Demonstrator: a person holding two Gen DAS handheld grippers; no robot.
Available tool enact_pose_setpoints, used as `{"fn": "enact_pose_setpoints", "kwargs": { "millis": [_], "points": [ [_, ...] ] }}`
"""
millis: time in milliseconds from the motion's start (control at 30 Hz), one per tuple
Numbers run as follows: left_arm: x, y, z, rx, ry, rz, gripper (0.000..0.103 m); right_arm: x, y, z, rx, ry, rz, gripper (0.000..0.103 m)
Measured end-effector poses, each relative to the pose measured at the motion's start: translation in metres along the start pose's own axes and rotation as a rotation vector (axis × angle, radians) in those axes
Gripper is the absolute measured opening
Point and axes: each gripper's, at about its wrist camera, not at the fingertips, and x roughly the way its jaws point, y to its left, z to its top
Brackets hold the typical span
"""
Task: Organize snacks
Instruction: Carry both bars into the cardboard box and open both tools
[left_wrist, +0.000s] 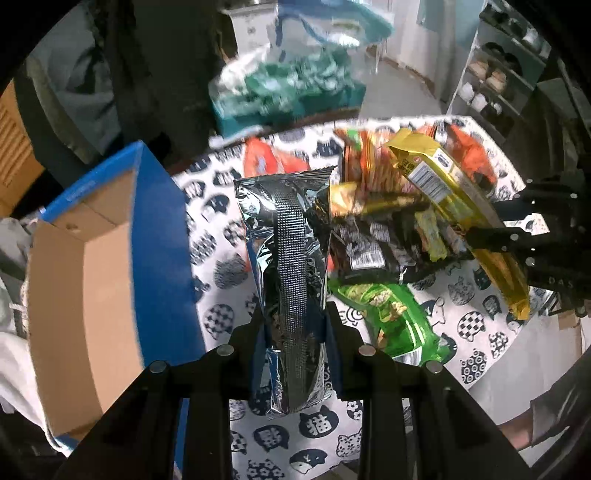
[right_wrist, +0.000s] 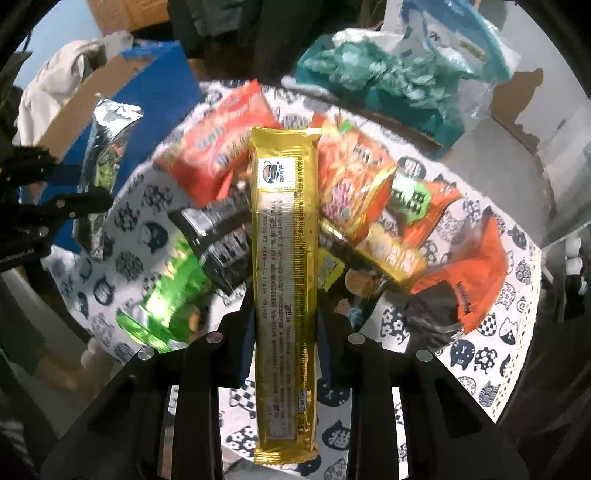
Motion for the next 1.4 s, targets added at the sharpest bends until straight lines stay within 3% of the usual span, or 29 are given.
{"fn": "enact_pose_setpoints", "kwargs": {
  "millis": [267,567,833,1400],
  "points": [
    [-0.040,0.017,0.002,-0.007,-0.105,0.035,0.029,-0.042,0.019,0.019,0.012,-0.089,0.030,0.027],
    [-0.059,0.037,-0.001,-0.061,-0.149,0.011,0.029,-0.068,0.041,0.045,0.016,-0.162,0.071,0.027],
    [-0.077,0.060,-0.003,-0.125,-0.189,-0.024,0.029,-0.077,0.059,0.065,-0.002,-0.195,0.092,0.027],
    [-0.087,0.144,-0.021,-0.308,-0.220,0.086,0.029,-0.060,0.129,0.133,-0.058,-0.190,0.191,0.027]
  ]
}}
